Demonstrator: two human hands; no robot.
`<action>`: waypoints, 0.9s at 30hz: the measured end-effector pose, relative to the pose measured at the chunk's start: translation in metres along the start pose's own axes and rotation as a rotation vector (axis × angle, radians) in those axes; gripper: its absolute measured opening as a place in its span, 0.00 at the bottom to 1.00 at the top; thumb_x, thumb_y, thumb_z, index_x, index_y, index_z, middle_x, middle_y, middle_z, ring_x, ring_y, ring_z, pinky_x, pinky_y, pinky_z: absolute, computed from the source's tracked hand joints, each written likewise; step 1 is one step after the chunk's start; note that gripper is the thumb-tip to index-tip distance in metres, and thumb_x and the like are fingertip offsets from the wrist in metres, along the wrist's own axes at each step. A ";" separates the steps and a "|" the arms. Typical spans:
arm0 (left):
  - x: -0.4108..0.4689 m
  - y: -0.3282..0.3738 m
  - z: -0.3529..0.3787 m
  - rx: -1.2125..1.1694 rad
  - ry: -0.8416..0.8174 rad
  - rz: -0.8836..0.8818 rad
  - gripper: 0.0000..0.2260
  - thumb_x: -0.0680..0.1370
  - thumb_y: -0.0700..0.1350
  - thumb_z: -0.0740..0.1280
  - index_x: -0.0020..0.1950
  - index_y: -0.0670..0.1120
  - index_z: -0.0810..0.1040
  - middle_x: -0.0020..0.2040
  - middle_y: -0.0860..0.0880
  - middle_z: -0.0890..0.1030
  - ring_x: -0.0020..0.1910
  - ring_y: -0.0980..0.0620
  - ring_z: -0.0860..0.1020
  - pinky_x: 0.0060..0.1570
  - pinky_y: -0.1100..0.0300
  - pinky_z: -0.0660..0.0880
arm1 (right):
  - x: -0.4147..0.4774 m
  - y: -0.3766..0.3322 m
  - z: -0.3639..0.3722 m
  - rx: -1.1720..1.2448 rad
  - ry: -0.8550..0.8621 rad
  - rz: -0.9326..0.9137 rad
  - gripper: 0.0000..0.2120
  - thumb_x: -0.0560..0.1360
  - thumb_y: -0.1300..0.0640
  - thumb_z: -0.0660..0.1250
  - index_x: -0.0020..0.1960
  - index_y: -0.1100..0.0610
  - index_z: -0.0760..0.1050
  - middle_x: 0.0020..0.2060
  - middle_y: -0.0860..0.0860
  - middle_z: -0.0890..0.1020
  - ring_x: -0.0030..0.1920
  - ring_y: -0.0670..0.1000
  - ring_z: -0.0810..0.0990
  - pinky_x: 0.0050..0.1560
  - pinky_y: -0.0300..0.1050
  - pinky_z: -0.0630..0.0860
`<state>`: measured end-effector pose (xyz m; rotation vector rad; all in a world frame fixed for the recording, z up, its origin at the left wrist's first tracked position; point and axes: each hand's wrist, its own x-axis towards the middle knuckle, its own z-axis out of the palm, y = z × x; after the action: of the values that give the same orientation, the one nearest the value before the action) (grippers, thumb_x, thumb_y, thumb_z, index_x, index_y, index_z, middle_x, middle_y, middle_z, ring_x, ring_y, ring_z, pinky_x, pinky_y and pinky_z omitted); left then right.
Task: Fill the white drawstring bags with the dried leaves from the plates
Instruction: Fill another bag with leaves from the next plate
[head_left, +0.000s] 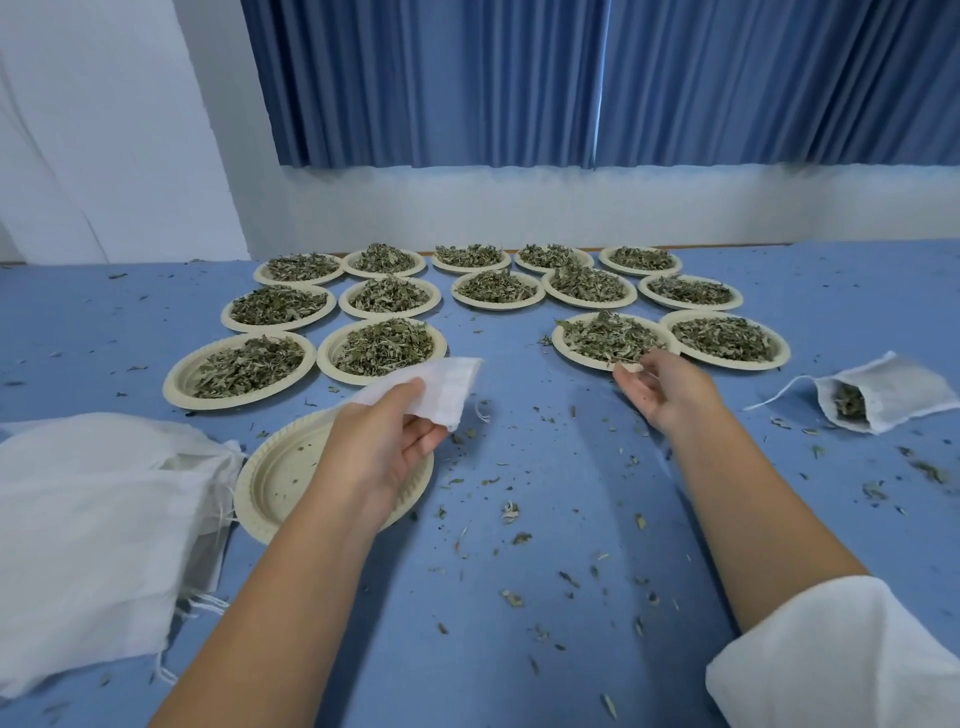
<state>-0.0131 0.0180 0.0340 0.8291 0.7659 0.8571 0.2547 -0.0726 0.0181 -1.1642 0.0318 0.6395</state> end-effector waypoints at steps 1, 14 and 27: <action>0.000 0.000 0.000 -0.005 -0.004 0.002 0.01 0.79 0.38 0.66 0.49 0.41 0.77 0.39 0.45 0.86 0.36 0.51 0.85 0.31 0.61 0.80 | 0.000 -0.001 -0.002 -0.026 0.004 0.004 0.10 0.77 0.67 0.65 0.58 0.65 0.72 0.48 0.60 0.79 0.39 0.55 0.84 0.31 0.41 0.81; 0.002 0.003 -0.003 0.042 0.020 0.052 0.02 0.79 0.40 0.66 0.48 0.43 0.79 0.35 0.50 0.85 0.33 0.55 0.84 0.29 0.65 0.77 | -0.011 -0.005 -0.003 -0.617 -0.151 0.109 0.02 0.76 0.67 0.64 0.49 0.64 0.73 0.34 0.57 0.79 0.23 0.48 0.80 0.25 0.39 0.77; 0.003 0.005 -0.006 0.026 0.083 0.124 0.04 0.79 0.41 0.67 0.45 0.44 0.79 0.35 0.50 0.84 0.31 0.56 0.82 0.30 0.65 0.78 | -0.046 -0.015 0.002 -1.294 -0.557 0.031 0.13 0.75 0.59 0.63 0.53 0.53 0.84 0.23 0.47 0.71 0.23 0.46 0.63 0.25 0.37 0.60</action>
<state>-0.0186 0.0245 0.0345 0.8753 0.8066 0.9988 0.2232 -0.0952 0.0470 -2.1569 -0.9637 1.0313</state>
